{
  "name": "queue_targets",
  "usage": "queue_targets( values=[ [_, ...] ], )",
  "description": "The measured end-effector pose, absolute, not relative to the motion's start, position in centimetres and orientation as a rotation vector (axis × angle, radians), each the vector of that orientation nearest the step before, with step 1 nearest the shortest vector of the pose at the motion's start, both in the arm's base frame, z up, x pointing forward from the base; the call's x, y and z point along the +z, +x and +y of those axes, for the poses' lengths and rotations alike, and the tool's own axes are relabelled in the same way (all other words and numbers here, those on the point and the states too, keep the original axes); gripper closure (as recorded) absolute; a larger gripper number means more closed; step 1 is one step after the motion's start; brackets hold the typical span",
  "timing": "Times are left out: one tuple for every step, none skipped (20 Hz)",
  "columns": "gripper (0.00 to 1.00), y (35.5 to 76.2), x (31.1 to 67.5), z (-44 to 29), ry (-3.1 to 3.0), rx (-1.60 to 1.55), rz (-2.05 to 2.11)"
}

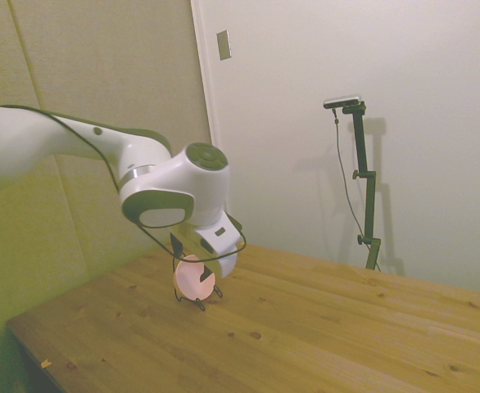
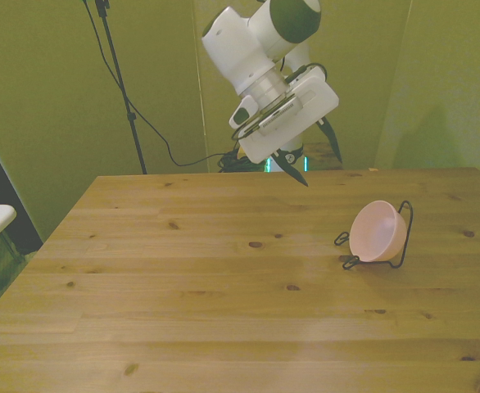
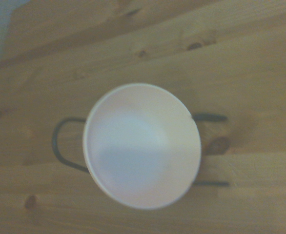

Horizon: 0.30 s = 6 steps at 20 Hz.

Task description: Load the bowl

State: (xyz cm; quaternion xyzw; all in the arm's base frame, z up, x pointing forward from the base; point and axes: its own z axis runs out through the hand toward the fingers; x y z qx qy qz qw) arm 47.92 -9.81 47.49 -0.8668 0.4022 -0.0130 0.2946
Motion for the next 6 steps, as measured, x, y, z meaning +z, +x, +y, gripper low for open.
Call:
queue_targets(
  values=[
    [0.0,46.7,47.8,-9.0,-2.334,-0.042,1.088],
    [0.0,45.5,48.2,-8.2,-2.358,-0.05,1.1],
    [0.0,44.3,48.4,-7.4,-2.377,-0.06,1.114],
    [0.0,43.2,48.8,-6.8,-2.391,-0.075,1.127],
    [0.0,42.3,49.2,-6.2,-2.4,-0.096,1.141],
    [0.0,41.6,49.6,-5.9,-2.408,-0.125,1.159]
  ],
)
